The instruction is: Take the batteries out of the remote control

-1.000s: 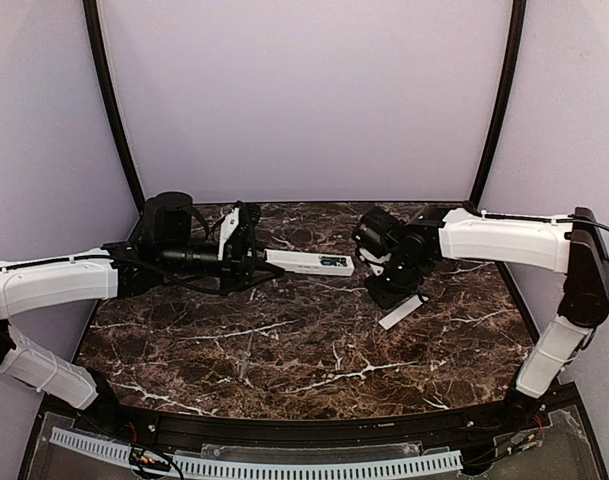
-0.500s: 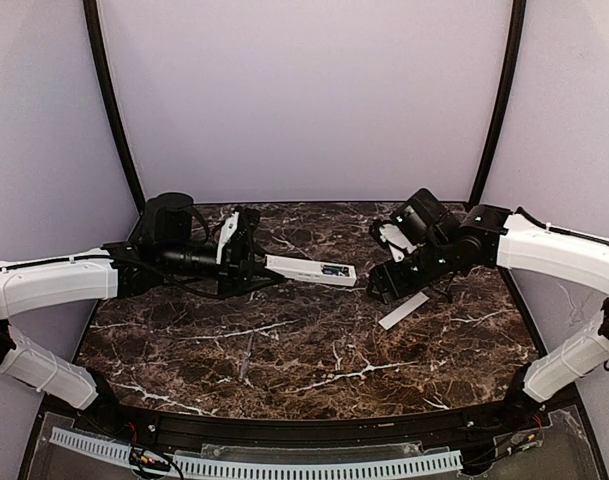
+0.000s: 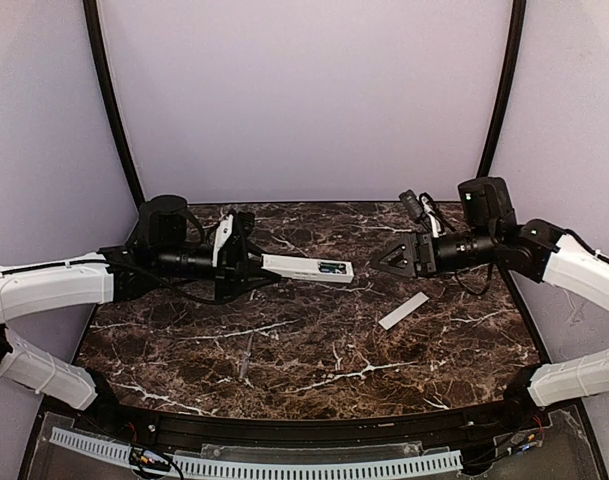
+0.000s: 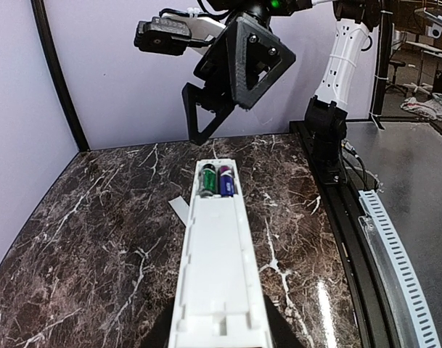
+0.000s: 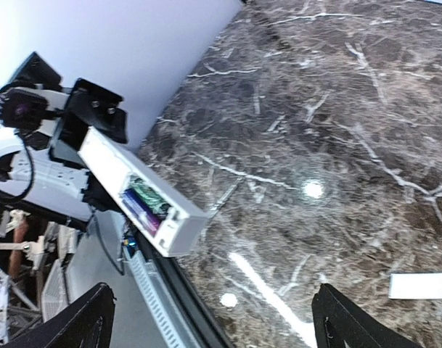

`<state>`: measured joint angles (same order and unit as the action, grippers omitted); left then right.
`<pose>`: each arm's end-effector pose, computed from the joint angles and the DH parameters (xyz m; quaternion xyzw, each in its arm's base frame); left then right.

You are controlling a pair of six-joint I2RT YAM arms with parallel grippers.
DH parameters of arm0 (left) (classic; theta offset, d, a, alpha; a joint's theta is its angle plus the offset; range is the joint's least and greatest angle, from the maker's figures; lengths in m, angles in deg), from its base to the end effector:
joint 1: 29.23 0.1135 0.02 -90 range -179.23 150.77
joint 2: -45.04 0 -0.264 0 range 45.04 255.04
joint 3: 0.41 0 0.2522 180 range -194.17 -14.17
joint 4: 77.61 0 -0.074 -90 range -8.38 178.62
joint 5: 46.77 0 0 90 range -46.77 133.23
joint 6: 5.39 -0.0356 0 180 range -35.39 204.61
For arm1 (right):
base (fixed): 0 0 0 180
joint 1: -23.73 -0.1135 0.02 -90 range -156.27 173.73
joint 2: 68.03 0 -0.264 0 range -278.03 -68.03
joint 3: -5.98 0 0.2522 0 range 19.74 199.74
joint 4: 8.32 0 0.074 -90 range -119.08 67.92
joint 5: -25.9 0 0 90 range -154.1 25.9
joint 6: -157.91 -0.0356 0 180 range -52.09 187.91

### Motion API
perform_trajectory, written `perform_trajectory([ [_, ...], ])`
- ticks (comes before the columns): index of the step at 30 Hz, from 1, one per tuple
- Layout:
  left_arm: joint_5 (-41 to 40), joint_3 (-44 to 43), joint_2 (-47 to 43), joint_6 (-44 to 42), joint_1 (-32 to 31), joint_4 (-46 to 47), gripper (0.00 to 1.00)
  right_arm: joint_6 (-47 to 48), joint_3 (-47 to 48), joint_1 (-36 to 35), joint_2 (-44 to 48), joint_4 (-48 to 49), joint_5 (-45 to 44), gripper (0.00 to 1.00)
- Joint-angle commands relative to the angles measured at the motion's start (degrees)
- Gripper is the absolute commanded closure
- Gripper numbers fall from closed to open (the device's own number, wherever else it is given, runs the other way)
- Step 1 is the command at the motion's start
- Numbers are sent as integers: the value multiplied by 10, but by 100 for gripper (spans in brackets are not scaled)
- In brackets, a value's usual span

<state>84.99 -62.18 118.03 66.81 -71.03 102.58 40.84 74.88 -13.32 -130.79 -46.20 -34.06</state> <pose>0.1995 -0.2102 0.2976 0.5550 0.5131 -0.3926 0.5239 0.1801 0.1583 0.3201 -0.1991 0.8295 0.4414 0.2783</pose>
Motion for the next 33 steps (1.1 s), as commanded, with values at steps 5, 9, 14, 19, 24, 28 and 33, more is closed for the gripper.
perform_trajectory([
  [5, 3, 28, -40, -32, -4, 59, 100, -148, -53, 2, -28, 234, 205, 6],
  [9, 4, 34, -49, -37, -4, 65, 99, -181, -60, -1, -47, 296, 210, 9],
  [14, 11, 33, -50, -31, -5, 68, 100, -217, -64, -15, -70, 350, 207, 13],
  [19, 14, 33, -50, -23, -5, 75, 100, -237, -61, -29, -93, 386, 201, 17],
  [24, 16, 33, -51, -18, -6, 78, 100, -244, -52, -47, -117, 405, 205, 24],
  [28, 13, 33, -53, -19, -6, 78, 100, -252, -46, -59, -128, 422, 210, 31],
  [33, 12, 34, -53, -19, -6, 78, 100, -257, -42, -65, -134, 430, 211, 42],
])
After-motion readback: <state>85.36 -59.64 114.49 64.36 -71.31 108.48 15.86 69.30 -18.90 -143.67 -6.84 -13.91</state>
